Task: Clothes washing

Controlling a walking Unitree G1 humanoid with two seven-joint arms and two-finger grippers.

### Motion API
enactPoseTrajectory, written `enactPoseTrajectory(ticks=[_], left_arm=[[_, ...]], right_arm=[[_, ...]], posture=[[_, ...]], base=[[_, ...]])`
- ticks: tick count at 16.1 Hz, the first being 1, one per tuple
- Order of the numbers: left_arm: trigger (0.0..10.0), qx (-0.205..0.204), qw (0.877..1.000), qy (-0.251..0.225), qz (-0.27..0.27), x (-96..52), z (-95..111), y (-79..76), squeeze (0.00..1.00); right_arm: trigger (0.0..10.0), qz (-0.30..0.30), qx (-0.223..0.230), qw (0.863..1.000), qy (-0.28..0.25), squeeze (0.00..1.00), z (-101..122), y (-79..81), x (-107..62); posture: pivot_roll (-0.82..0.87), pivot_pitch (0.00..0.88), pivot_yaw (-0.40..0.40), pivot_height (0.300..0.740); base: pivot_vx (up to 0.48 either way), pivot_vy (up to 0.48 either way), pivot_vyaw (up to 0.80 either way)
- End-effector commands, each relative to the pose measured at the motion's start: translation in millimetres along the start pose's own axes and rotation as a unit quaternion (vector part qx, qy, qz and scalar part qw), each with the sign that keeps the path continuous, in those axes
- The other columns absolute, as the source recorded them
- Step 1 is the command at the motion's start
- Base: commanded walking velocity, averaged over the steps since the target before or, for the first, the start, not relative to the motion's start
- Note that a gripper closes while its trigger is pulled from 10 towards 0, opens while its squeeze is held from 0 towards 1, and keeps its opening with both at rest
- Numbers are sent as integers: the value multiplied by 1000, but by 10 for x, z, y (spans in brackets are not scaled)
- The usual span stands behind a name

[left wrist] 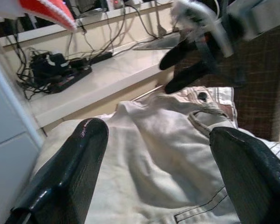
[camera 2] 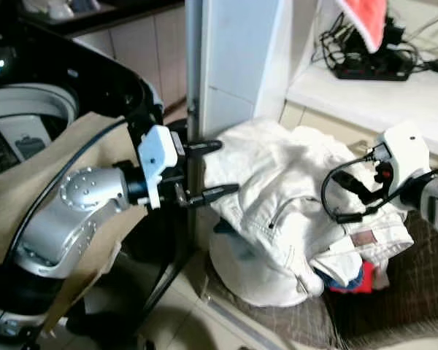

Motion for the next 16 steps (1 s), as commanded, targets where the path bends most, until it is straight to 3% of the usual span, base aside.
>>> enactPoseTrajectory(ticks=[1,2,3,4,8,9,10,11,16], left_arm=[[10000,-8,1000,-1,-20,8,10,-89,0],[10000,-13,1000,1,-26,0,6,-113,0],[10000,-18,999,3,-29,-16,5,-128,0],[10000,-28,999,4,-35,-40,12,-154,0],[10000,-52,997,5,-63,-90,39,-260,0],[10000,-50,997,10,-61,-88,24,-253,0],[10000,-50,997,12,-61,-88,21,-250,0],[10000,-50,997,15,-60,-87,20,-241,0],[10000,-48,997,21,-53,-92,17,-210,0]], right_arm=[[10000,-42,38,998,10,1000,-129,-157,88],[10000,-45,65,997,13,1000,-194,-177,133],[10000,-32,90,995,32,584,-301,-160,160],[10000,-19,83,995,60,0,-414,-143,164],[10000,53,72,991,97,0,-580,-21,141],[2275,43,65,991,112,0,-642,-74,132],[2275,38,59,990,118,0,-667,-103,129],[0,35,35,989,140,0,-750,-143,106],[0,47,54,990,124,0,-717,-150,131]], posture=[[-95,2,-42,740],[-95,2,-42,740],[-88,1,-45,740],[-84,2,-47,740],[-80,0,-44,740],[-81,0,-42,740],[-81,1,-41,740],[-82,1,-41,740],[-81,8,-42,740]], base=[[0,0,0],[0,0,0],[0,0,0],[0,0,0],[0,0,0],[0,0,0],[0,0,0],[0,0,0],[0,0,0]])
Point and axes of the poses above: a point about 5 cm out from each wrist's last joint towards the gripper, its own x axis pointing out of the wrist towards the gripper, its own z axis along the axis of the wrist's last joint, y = z × x, the point moved 6 cm from there along x, pointing out of the wrist towards the gripper, and after that the axes turned 3 degrees about x, right-handed, at the moved point
